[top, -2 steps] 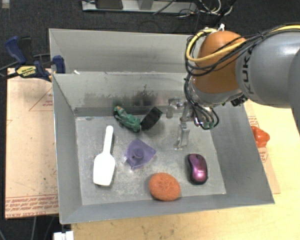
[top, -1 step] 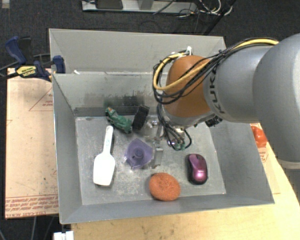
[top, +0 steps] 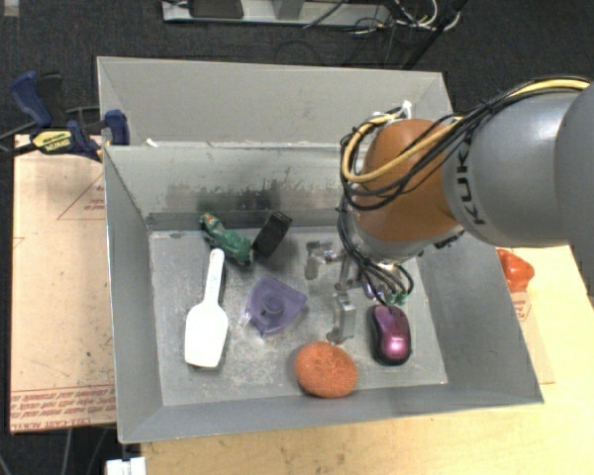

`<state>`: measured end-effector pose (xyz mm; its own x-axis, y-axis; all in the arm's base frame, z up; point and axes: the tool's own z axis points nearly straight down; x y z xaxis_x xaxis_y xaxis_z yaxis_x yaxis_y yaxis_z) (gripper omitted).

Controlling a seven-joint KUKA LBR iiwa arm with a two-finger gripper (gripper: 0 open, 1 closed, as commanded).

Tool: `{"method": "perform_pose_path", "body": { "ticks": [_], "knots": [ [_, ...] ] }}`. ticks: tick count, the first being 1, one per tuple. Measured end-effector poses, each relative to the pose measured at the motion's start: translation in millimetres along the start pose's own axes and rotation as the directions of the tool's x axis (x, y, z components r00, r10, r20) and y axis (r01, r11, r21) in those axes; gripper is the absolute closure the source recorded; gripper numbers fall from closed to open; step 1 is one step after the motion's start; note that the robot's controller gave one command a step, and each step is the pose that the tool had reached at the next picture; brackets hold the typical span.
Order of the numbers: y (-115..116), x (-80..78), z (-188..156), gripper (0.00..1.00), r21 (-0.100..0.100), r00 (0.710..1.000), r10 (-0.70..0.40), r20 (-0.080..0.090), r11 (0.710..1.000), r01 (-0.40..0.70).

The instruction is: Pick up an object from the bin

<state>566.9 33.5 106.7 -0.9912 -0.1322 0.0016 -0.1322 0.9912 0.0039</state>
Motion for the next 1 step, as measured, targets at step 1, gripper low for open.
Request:
{"method": "perform_pose_path", "body": {
  "ticks": [1],
  "knots": [
    [24.3, -2.7, -6.1, 0.0, 0.004, 1.0, 0.028, 0.003, 1.0, -0.028]
  ]
}}
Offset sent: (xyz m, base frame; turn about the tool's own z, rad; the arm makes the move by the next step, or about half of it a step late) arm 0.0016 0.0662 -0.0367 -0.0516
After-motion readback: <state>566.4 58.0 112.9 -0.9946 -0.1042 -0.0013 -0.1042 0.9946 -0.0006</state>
